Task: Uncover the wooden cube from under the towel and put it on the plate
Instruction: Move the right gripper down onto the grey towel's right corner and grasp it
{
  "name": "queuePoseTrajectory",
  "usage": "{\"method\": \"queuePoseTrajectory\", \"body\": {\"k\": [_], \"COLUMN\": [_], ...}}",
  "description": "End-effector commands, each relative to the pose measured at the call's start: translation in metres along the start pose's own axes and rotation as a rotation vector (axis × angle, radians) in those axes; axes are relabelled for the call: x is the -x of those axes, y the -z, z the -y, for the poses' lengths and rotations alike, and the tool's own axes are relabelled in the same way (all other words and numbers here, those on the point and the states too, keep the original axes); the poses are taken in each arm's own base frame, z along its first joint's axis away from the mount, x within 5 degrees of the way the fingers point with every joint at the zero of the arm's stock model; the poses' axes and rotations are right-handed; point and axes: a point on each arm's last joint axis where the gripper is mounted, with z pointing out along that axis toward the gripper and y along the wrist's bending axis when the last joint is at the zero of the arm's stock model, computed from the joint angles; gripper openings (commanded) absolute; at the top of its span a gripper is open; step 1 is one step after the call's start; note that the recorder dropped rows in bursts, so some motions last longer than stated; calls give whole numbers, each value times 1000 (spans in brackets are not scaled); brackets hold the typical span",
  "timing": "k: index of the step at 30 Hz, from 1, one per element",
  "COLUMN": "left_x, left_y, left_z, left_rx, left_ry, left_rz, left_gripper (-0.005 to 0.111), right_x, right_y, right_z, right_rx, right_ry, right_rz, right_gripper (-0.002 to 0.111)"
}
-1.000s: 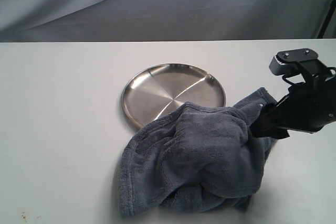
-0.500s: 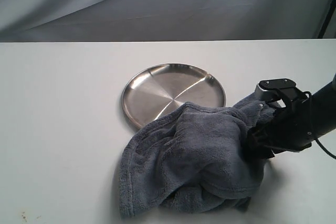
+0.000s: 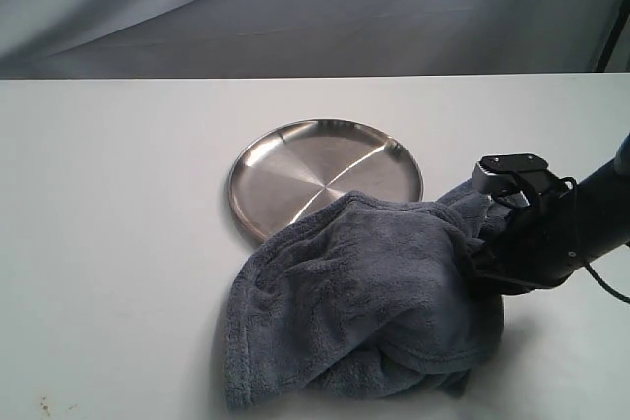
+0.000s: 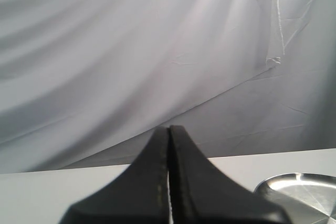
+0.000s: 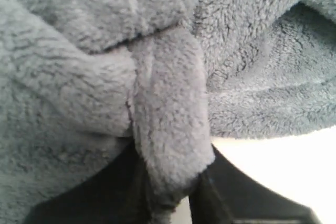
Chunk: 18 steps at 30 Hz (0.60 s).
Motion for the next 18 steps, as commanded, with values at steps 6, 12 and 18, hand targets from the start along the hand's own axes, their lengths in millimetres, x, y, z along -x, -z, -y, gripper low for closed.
{"method": "queuePoseTrajectory", "body": {"k": [6,12,18], "left_x": [0,0,0], "left_y": [0,0,0], "left_z": [0,0,0], "left_rx": [-1,-1,-1], "left_ry": [5,5,5], "left_rz": [9,9,9], "left_gripper": [0,0,0], "right_x": [11,16,22], "right_y": [10,15,31], "right_z": [-7,-8,-11], "right_rx": [48,56,27], "right_ry": [67,77,86], "right_rz": [-38,-50,1], "right_gripper": [0,0,0]}}
